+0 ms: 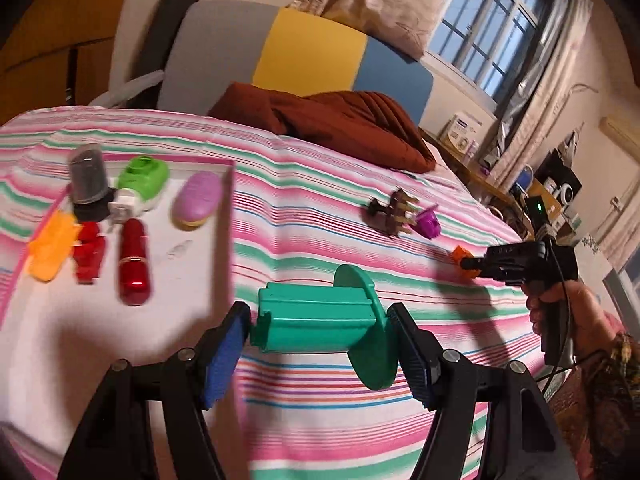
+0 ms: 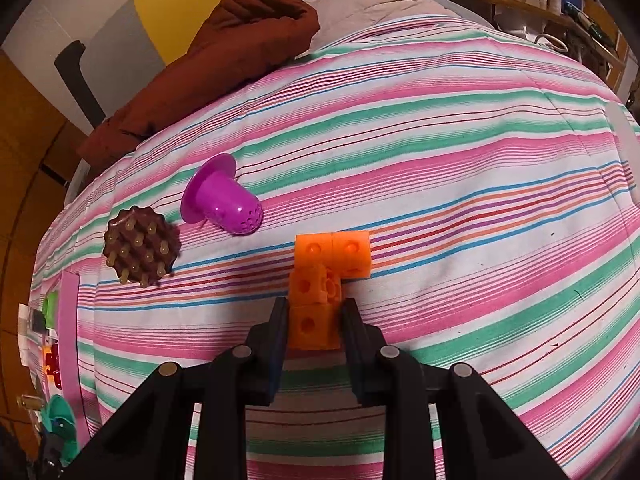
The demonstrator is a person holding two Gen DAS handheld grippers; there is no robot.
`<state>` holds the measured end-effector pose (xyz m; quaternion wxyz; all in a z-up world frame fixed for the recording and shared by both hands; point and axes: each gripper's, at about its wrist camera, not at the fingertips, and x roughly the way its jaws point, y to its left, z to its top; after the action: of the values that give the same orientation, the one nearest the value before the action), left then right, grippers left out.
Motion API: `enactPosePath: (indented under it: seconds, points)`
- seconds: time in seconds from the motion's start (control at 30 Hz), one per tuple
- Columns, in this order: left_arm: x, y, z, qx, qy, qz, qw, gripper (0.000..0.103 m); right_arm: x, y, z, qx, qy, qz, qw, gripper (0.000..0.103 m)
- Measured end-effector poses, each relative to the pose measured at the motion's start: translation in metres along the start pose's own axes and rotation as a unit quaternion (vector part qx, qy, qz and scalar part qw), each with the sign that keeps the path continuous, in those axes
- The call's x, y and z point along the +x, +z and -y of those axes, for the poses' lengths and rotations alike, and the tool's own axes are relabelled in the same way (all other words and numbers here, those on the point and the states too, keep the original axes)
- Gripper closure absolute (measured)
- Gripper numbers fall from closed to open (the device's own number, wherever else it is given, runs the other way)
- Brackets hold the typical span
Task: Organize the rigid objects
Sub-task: 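Lift the green spool with the left gripper while the right gripper holds the orange block, then carry the green spool onto the tray and open the left gripper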
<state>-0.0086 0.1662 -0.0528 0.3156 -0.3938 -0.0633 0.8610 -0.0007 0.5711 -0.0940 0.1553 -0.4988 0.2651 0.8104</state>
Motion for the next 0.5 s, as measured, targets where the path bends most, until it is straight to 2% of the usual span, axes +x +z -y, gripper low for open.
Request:
enactPosePath:
  seconds: [0.23, 0.5]
  points:
    - [-0.030, 0.003, -0.038, -0.019, 0.030, 0.026, 0.9990, 0.032, -0.003, -0.003, -0.004, -0.018, -0.009, 0.005, 1.000, 0.078]
    - [-0.043, -0.004, -0.094, -0.059, 0.093, 0.022, 0.9937, 0.032, -0.001, -0.009, -0.008, -0.019, -0.013, 0.006, 1.000, 0.078]
